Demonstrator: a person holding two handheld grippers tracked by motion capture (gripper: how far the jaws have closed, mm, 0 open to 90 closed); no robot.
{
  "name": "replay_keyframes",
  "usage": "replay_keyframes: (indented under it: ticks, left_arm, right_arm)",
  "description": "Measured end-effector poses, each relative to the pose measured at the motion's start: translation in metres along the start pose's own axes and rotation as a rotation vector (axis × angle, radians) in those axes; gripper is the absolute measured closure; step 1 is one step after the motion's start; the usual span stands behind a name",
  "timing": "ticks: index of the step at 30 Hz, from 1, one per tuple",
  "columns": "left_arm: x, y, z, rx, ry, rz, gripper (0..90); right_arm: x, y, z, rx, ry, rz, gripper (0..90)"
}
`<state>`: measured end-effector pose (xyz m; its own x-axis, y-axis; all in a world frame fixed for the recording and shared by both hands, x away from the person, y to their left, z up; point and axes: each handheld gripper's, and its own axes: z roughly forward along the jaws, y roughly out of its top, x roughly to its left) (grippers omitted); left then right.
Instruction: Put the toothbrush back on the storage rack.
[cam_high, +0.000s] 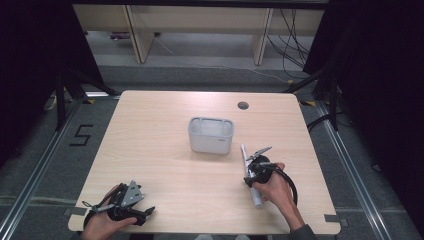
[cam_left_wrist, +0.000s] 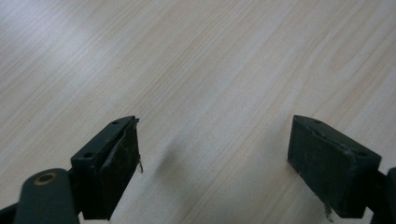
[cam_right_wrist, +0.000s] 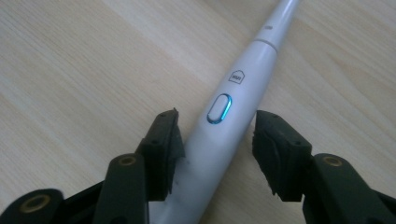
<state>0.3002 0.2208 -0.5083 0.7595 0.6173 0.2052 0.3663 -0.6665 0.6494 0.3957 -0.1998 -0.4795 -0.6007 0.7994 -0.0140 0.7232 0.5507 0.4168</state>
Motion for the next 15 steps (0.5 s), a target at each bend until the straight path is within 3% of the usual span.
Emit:
replay_keyframes:
  ticks: [6,7,10,11,15]
  left_arm:
    - [0.0,0.0,0.0,0.01,-0.004,0.002,16.2]
    - [0.0,0.0,0.001,0.006,0.001,-0.001,16.2]
    - [0.0,0.001,0.001,0.002,-0.007,-0.001,16.2]
    - [0.0,0.001,0.001,0.006,-0.003,0.0,16.2]
    - [0.0,0.001,0.001,0.0,-0.007,-0.002,16.1]
  right_arm:
    - [-0.009,0.0,-0.001,0.043,0.016,0.016,56.8]
    - [-0.012,0.0,-0.001,0.04,0.011,-0.01,57.8]
    - [-0.013,0.001,0.0,0.086,0.023,0.035,60.2]
    - [-0.017,0.002,0.001,0.094,0.031,0.01,60.9]
    - [-0.019,0.006,0.001,0.127,0.024,-0.001,62.9]
